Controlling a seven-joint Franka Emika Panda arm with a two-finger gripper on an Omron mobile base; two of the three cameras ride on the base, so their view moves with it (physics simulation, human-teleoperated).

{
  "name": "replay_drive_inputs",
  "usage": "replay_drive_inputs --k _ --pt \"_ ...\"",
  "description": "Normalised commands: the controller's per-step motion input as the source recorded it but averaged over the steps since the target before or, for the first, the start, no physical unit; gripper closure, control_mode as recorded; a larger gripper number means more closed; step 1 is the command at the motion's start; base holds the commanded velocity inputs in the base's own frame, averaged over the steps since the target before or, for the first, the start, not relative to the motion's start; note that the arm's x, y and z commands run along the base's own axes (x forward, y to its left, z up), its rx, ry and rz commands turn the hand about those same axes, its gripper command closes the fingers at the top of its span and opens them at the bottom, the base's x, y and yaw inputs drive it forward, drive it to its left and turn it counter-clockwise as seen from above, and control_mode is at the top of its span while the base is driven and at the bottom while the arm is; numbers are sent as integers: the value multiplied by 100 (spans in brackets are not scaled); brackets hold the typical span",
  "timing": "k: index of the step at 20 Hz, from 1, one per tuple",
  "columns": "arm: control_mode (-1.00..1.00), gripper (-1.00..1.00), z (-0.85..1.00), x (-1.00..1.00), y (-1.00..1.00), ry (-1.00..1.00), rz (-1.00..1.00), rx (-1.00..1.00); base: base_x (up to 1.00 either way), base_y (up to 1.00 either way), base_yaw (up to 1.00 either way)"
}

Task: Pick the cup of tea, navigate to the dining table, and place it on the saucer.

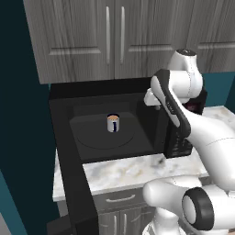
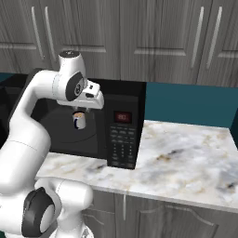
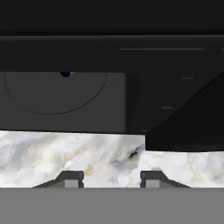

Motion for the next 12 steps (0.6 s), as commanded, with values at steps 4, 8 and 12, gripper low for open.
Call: replay_drive_inputs --k 4,8,12 --pt "-100 -100 -6 -49 6 0 5 0 0 0 0" --pt "-100 -100 -28 -99 41 -4 9 -1 0 0 0" --pt "-100 -100 -30 -86 58 -13 0 0 0 0 0"
